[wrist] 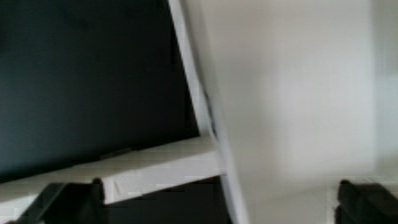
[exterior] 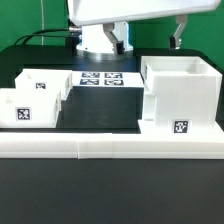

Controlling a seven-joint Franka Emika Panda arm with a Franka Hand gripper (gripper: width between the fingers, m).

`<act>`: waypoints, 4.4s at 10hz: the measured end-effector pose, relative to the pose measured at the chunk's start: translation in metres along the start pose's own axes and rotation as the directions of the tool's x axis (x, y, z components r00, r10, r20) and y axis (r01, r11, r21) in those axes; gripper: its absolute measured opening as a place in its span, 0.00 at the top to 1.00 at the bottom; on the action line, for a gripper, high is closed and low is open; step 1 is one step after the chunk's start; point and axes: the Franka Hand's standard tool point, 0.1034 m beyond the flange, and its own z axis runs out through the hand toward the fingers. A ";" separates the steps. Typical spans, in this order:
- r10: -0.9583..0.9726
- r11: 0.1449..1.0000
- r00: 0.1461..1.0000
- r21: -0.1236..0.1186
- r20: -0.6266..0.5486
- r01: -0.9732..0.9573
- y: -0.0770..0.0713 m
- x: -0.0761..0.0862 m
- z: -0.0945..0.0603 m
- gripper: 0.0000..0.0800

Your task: Assemble drawer

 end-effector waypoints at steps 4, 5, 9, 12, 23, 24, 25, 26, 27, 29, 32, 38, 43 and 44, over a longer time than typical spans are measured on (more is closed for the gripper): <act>-0.002 0.998 1.000 -0.064 -0.025 0.000 0.054 -0.017 0.017 0.19; -0.026 0.998 0.999 -0.066 -0.021 0.025 0.064 -0.017 0.019 0.19; -0.062 0.996 0.998 -0.068 -0.016 0.061 0.066 -0.018 0.020 0.19; -0.171 0.982 0.985 -0.082 0.003 0.171 0.113 -0.035 0.034 0.19; -0.198 0.969 0.980 -0.149 0.015 0.198 0.157 -0.067 0.108 0.19; -0.198 0.968 0.980 -0.151 0.012 0.198 0.157 -0.067 0.108 0.19; -0.199 0.968 0.980 -0.153 0.008 0.198 0.158 -0.066 0.108 0.23; -0.199 0.968 0.980 -0.153 0.008 0.198 0.158 -0.066 0.108 0.23; -0.199 0.968 0.980 -0.153 0.008 0.198 0.158 -0.066 0.108 0.46; -0.199 0.968 0.980 -0.153 0.008 0.198 0.158 -0.066 0.108 0.69; -0.199 0.968 0.980 -0.153 0.008 0.198 0.158 -0.066 0.108 0.95; -0.204 0.967 0.979 -0.153 0.009 0.203 0.156 -0.066 0.108 0.95; -0.343 0.930 0.938 -0.124 0.049 0.347 0.125 -0.063 0.104 0.95; -0.340 0.931 0.939 -0.124 0.049 0.344 0.125 -0.063 0.105 0.95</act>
Offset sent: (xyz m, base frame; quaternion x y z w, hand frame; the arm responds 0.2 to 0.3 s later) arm -0.0222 -0.0457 -0.0259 -0.0542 0.0332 -0.0291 0.9976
